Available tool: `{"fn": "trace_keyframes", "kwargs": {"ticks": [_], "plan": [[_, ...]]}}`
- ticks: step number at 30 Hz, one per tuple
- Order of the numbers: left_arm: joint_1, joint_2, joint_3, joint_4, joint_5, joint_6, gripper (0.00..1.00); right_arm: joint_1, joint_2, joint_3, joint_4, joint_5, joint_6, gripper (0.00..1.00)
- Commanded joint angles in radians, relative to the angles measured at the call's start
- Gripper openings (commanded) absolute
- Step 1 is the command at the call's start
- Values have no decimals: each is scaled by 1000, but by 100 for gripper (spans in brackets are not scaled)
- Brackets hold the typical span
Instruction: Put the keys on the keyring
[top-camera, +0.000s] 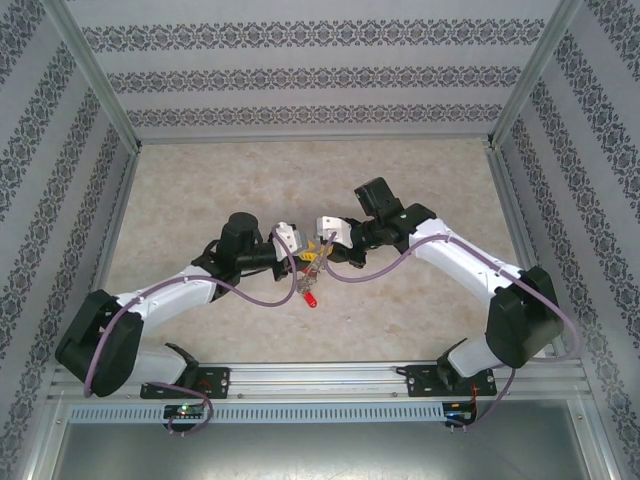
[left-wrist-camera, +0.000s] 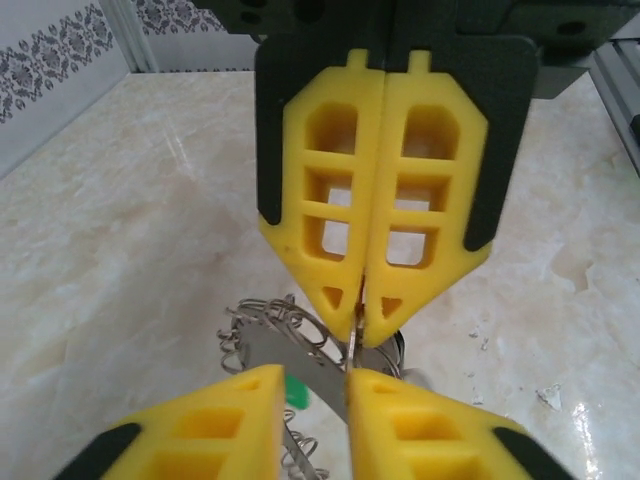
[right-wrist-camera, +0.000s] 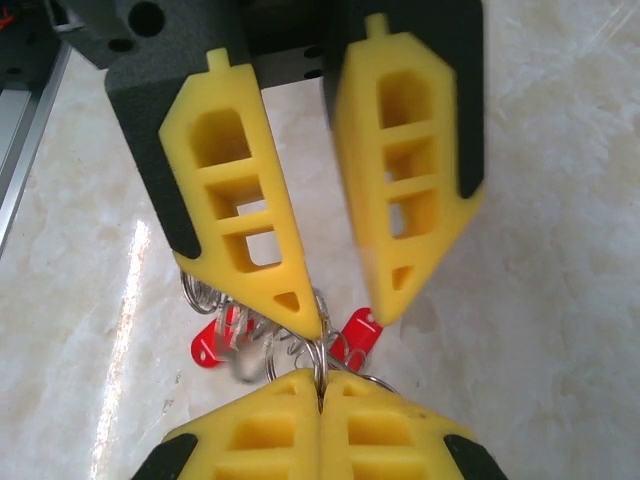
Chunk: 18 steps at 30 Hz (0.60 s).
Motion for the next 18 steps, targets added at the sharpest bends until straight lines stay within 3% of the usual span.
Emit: {"fn": "trace_keyframes", "kwargs": {"ticks": [1, 8, 12, 15, 18], "plan": [[-11, -19, 53, -141, 30, 92, 27, 18, -33, 41, -60, 4, -38, 0], [-9, 17, 96, -164, 82, 106, 29, 32, -27, 68, -94, 23, -57, 0], [-9, 46, 142, -202, 119, 122, 24, 35, -27, 71, -75, -1, -47, 1], [-9, 70, 168, -218, 161, 126, 18, 40, -26, 75, -62, -8, -38, 2], [-10, 82, 174, -221, 186, 125, 5, 38, -37, 60, -16, -28, -14, 5]]}}
